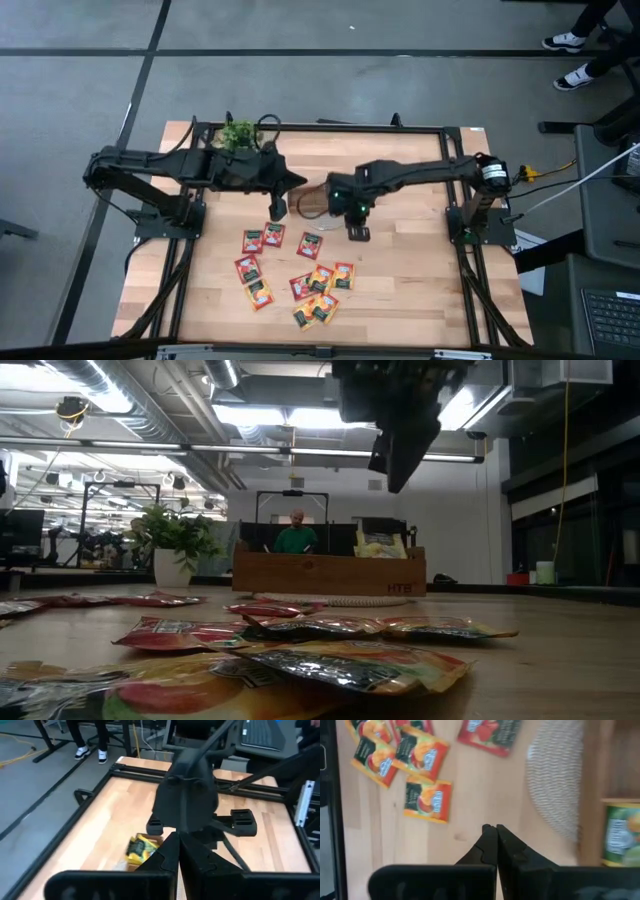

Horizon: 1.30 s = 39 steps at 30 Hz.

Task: Pick & Place Tea
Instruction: Put the orange tea bag into the middle section of the wooden organizer

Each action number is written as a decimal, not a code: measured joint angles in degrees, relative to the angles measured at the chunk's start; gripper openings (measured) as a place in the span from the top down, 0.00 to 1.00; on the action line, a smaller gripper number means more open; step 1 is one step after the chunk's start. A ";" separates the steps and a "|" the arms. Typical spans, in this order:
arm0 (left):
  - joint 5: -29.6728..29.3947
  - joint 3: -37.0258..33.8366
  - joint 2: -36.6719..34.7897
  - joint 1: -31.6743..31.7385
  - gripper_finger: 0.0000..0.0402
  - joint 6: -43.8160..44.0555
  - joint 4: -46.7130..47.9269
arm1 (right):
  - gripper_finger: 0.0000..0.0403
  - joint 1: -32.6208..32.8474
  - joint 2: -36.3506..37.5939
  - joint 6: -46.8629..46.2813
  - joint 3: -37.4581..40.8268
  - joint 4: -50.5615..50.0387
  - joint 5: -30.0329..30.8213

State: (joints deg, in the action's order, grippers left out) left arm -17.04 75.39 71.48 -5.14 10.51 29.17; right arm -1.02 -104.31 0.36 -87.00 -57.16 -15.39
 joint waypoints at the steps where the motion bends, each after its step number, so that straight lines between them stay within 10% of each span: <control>1: 0.00 -1.18 -0.11 -0.50 0.99 0.61 -1.22 | 1.00 0.87 0.00 -0.48 0.00 0.02 0.40; 28: -0.43 -33.28 -16.87 -11.28 0.98 9.14 -30.68 | 0.99 19.97 -0.17 -32.56 0.00 10.18 9.63; 39: -1.01 -34.73 -17.33 -14.34 0.99 12.93 -30.77 | 0.98 21.93 -0.22 -35.73 0.77 9.70 16.31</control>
State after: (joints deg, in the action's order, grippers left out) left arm -18.05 40.66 54.15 -19.48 23.44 -1.60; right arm 20.91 -104.53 -35.37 -86.24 -47.46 0.93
